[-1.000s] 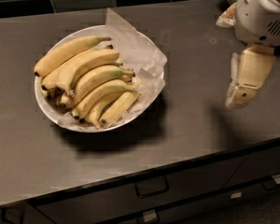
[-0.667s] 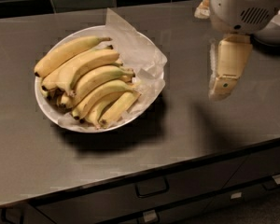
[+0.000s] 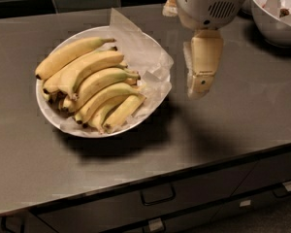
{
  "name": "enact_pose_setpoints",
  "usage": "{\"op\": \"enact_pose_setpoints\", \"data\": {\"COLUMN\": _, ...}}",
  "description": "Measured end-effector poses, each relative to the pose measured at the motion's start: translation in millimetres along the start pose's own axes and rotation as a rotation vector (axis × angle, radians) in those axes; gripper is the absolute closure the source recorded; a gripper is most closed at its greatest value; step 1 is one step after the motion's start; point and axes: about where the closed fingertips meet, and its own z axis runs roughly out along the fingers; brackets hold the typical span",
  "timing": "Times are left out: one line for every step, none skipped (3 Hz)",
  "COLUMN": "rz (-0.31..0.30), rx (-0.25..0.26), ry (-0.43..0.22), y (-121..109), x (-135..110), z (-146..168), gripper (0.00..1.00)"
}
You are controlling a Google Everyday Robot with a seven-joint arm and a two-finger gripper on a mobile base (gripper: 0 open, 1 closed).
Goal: Pick banana from white bowl
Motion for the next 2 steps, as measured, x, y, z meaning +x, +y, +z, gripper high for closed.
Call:
{"op": "enact_pose_setpoints", "data": {"rz": -0.01, "rx": 0.011, "ry": -0.008, "y": -3.8, "x": -4.6, "z": -0.5, "gripper": 0.0}}
{"op": "enact_pose_setpoints", "data": {"rz": -0.081, "rx": -0.025, "ry": -0.042, "y": -13.4, "x": -28.7, "z": 11.7, "gripper": 0.0}}
